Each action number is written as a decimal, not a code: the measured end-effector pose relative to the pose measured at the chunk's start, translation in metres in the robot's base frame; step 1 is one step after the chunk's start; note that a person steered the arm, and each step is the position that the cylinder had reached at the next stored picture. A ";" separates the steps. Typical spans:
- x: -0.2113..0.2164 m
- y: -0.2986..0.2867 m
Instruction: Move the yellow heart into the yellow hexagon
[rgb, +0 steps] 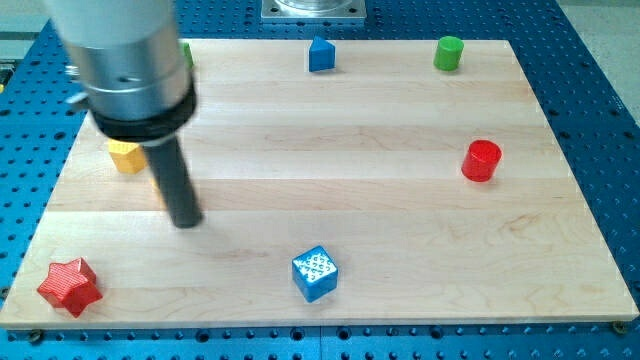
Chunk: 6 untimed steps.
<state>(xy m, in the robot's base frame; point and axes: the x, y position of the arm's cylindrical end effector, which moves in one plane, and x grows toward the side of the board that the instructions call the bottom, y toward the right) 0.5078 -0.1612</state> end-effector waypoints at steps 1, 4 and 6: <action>-0.027 -0.033; -0.046 -0.028; -0.041 0.009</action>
